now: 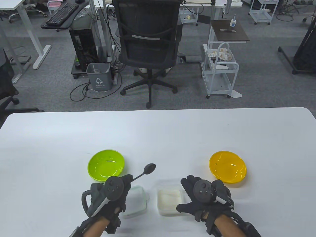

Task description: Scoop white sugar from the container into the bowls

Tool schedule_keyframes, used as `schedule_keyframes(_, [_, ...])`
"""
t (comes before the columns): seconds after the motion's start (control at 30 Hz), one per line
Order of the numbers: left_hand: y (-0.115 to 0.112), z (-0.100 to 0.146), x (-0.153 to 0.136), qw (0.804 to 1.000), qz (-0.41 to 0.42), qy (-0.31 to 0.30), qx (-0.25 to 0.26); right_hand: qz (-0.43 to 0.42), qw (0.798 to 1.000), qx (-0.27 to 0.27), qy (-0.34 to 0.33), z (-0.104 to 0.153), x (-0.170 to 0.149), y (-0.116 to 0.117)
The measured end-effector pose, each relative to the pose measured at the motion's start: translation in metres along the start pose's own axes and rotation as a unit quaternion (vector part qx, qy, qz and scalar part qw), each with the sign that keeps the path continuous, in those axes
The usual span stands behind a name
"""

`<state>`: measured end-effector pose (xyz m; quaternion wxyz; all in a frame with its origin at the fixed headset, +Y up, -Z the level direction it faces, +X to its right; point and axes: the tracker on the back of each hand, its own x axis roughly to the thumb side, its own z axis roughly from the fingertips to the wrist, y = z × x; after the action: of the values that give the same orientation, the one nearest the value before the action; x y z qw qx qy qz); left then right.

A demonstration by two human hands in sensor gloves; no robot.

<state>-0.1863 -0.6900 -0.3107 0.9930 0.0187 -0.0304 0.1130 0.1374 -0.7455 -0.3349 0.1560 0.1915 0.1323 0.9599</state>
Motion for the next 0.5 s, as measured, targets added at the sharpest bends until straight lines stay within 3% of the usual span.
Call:
schedule_keyframes(0.27, [-0.028, 0.017, 0.033, 0.992, -0.097, -0.078, 0.007, 0.001, 1.000, 0.019, 0.007, -0.005, -0.003, 0.016])
schedule_keyframes(0.5, [-0.037, 0.033, 0.062, 0.950, -0.258, -0.148, 0.095, -0.003, 1.000, 0.015, 0.007, -0.005, -0.003, 0.018])
